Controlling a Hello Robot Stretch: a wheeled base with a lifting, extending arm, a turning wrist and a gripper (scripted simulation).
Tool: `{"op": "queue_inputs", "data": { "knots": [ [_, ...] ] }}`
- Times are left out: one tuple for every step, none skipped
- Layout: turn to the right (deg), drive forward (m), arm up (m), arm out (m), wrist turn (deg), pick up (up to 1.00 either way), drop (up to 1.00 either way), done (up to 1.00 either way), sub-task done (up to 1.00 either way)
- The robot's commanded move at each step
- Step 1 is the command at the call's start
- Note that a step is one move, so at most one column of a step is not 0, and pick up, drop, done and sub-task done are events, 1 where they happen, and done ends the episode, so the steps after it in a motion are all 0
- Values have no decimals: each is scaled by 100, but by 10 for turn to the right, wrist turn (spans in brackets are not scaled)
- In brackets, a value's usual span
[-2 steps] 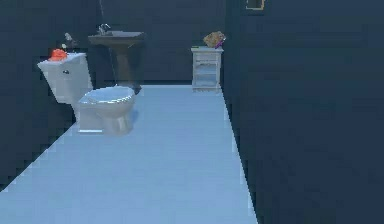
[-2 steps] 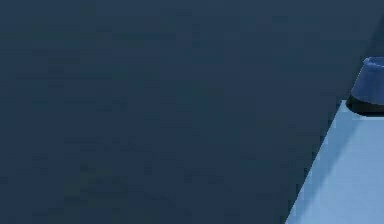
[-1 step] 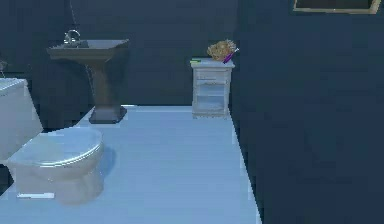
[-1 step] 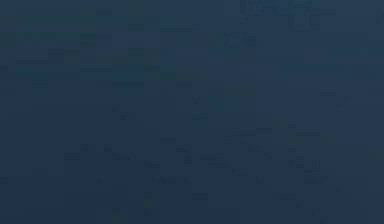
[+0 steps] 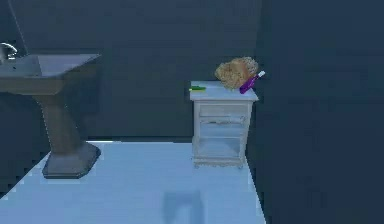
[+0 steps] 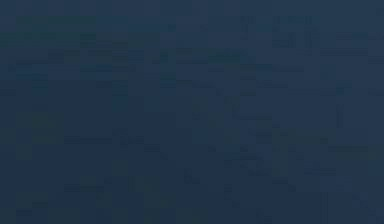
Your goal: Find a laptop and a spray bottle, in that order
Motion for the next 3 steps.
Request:
{"op": "queue_inputs", "data": {
  "knots": [
    [0,85,0,0,0,0,0,0,0],
    [270,0,0,0,0,0,0,0,0],
    [0,0,0,0,0,0,0,100,0]
  ]
}}
